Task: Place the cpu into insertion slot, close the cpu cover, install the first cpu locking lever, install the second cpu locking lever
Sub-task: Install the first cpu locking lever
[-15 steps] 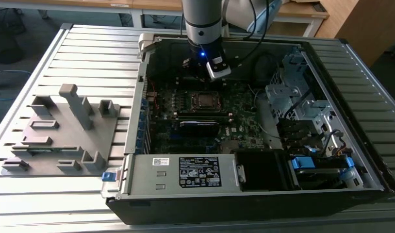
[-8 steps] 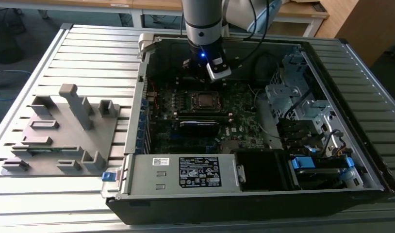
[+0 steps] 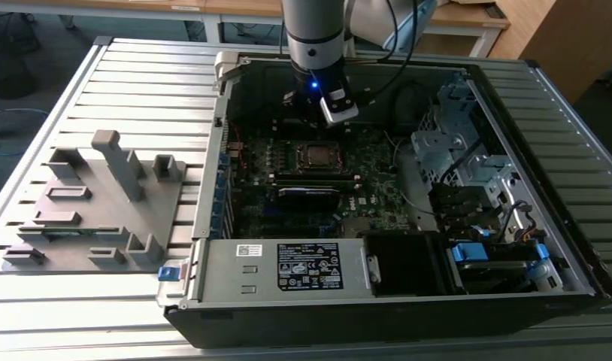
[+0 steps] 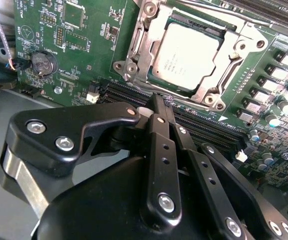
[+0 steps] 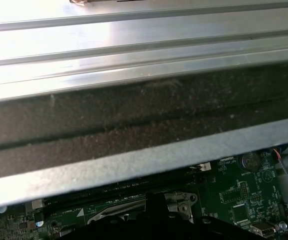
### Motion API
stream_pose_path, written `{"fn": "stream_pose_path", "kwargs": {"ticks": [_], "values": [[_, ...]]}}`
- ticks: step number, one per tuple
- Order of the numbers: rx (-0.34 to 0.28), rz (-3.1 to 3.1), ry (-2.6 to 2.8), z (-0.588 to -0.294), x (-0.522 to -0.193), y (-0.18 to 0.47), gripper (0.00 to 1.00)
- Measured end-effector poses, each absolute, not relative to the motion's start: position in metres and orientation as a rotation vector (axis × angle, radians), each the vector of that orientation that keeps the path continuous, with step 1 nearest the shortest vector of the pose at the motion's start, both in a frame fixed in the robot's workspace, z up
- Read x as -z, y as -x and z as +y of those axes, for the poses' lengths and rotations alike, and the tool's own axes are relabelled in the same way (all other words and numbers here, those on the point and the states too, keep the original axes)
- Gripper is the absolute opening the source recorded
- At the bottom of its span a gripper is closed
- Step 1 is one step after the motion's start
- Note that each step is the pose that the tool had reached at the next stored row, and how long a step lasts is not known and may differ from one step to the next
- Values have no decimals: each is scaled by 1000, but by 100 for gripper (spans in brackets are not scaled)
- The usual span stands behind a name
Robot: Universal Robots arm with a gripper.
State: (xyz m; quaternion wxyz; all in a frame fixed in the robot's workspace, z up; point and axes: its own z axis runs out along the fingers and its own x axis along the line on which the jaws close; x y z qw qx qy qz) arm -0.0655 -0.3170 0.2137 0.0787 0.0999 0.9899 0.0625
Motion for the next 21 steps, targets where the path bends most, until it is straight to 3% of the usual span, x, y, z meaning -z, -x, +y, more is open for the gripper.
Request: {"fn": "stream_pose_path", "kwargs": {"ticks": [21], "values": [[-183, 3002, -306, -317, -214, 65, 10]]}}
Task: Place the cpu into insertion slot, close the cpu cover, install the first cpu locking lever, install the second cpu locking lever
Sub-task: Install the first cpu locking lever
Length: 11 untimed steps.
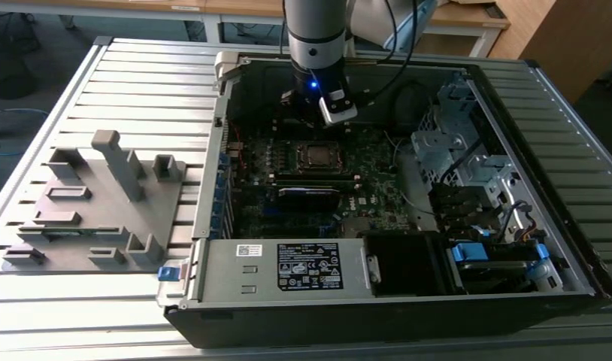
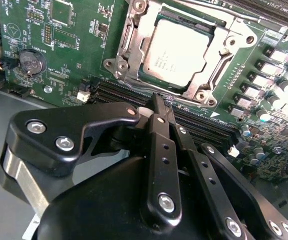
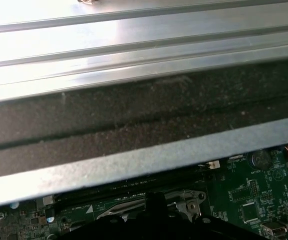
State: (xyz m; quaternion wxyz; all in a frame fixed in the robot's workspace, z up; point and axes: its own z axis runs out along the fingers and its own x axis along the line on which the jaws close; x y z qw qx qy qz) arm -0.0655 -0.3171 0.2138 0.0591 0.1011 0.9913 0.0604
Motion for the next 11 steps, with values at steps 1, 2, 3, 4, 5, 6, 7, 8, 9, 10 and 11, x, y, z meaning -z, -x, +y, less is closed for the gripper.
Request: {"fn": "stream_pose_path", "kwargs": {"ticks": [1, 2, 3, 4, 5, 6, 7, 8, 9, 10, 11], "values": [[-183, 3002, -306, -317, -214, 65, 10], [-183, 3002, -306, -317, -214, 65, 10], [-183, 3002, -306, -317, -214, 65, 10], [-183, 3003, -306, -317, -214, 65, 10], [-183, 3003, -306, -317, -214, 65, 10], [-183, 3003, -306, -317, -214, 65, 10], [-183, 3004, -306, -317, -214, 64, 10], [-183, 3004, -307, -317, -214, 63, 10], [-183, 3005, -307, -317, -214, 62, 10], [-183, 3006, -307, -317, -214, 62, 10], [-183, 3007, -307, -317, -214, 61, 10]]}}
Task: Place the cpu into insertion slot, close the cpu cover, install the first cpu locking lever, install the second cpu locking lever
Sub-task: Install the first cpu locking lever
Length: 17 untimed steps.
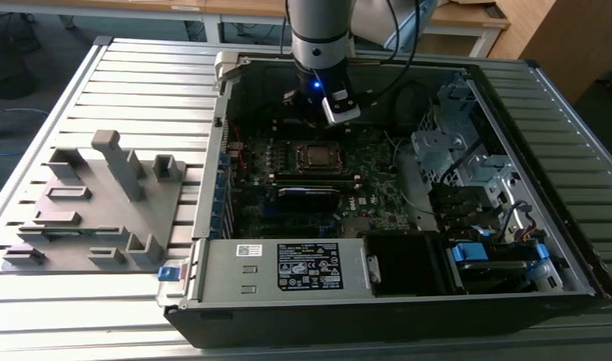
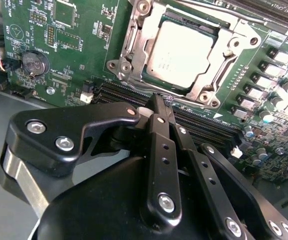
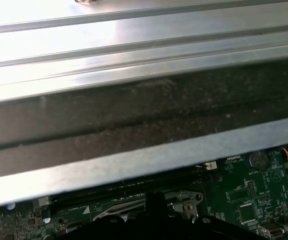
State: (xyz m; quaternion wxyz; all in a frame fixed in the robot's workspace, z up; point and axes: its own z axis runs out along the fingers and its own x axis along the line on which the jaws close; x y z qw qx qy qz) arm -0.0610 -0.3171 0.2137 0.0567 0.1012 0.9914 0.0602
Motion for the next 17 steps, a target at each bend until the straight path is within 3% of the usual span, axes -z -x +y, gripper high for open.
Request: {"fn": "stream_pose_path", "kwargs": {"ticks": [17], "values": [[-181, 3016, -309, -320, -214, 55, 10]]}}
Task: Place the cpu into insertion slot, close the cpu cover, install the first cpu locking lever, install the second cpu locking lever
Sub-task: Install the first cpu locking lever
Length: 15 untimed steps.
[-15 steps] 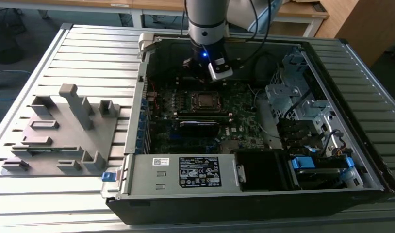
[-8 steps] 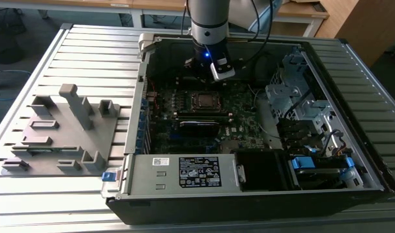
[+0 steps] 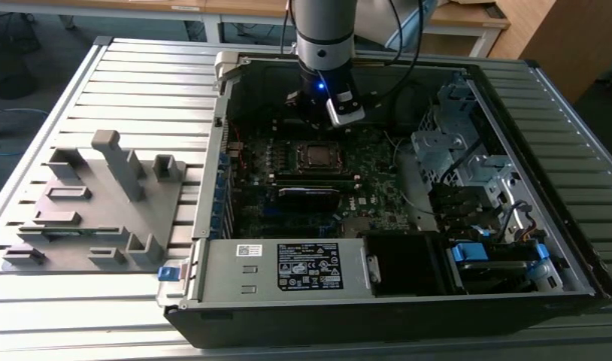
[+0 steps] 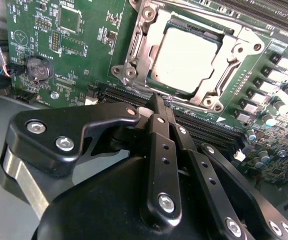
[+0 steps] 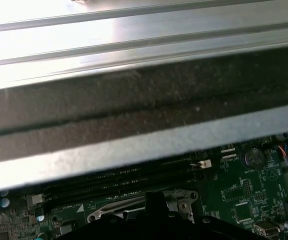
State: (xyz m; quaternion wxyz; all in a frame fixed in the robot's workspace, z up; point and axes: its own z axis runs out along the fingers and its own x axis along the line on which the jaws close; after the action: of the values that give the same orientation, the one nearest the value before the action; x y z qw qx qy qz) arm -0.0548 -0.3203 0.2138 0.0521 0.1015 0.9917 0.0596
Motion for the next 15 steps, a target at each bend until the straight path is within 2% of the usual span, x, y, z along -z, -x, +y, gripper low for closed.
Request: {"fn": "stream_pose_path", "kwargs": {"ticks": [10, 15], "values": [[-180, 3016, -309, -327, -214, 55, 10], [-148, 3018, -313, -327, -214, 55, 10]]}}
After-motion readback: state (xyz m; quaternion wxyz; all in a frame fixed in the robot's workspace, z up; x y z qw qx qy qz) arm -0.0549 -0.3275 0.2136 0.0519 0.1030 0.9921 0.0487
